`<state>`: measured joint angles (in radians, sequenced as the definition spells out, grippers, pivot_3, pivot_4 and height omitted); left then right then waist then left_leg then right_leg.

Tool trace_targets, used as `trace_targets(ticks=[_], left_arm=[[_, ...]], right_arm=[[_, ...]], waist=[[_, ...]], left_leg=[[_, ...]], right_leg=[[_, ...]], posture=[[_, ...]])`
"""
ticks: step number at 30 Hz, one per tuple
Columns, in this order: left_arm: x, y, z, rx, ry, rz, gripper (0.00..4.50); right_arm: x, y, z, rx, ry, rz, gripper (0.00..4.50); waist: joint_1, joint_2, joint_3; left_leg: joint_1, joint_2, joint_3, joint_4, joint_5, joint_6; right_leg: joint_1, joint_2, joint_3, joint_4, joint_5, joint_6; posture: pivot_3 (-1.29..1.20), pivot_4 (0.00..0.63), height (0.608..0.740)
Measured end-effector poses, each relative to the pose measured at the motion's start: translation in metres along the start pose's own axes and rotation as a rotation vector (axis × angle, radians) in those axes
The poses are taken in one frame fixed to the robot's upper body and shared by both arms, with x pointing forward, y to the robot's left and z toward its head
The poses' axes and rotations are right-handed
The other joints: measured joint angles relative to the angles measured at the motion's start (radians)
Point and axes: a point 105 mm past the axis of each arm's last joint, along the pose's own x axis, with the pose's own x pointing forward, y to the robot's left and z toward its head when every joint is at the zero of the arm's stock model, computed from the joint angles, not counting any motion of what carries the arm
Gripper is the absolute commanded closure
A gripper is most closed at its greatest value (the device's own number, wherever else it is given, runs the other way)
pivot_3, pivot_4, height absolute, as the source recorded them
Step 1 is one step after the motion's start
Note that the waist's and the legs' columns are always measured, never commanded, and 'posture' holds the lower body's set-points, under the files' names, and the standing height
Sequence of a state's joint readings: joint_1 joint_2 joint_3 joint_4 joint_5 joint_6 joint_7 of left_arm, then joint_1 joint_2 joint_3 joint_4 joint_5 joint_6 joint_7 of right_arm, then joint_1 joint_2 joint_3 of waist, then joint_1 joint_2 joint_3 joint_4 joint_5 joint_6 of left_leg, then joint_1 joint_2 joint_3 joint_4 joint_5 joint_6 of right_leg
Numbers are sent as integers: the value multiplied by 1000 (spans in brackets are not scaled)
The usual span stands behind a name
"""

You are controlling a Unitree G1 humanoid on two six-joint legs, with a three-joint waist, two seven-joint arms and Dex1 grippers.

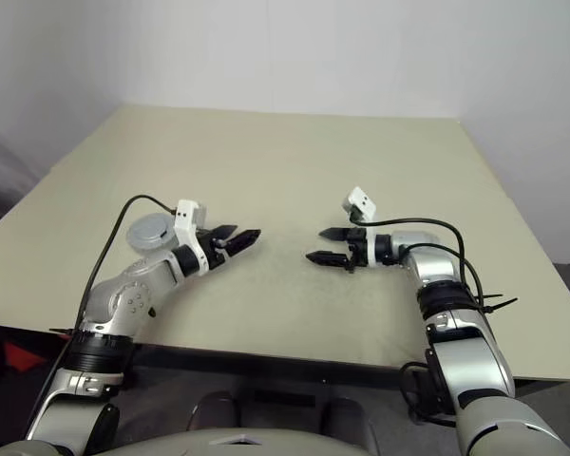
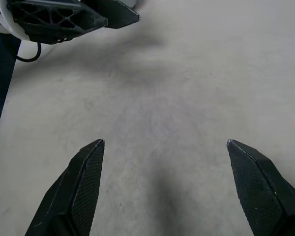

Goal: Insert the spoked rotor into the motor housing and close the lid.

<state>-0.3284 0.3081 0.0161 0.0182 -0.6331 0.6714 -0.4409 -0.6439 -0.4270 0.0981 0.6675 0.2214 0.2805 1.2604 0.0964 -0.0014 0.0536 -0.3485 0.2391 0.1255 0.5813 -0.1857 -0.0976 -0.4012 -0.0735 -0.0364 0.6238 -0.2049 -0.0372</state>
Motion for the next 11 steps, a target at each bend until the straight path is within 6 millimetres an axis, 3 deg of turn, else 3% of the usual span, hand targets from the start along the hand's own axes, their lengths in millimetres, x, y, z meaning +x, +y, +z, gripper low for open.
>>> trace_targets(ticks=[11], left_arm=[[1,3,-1,4,-13,32,40]], right_arm=[[5,-7,10,1,-33,-36,0]], waist=[[0,0,0]], left_leg=[[0,0,0,0,0,0]], right_leg=[[0,0,0,0,0,0]], posture=[[0,0,740]])
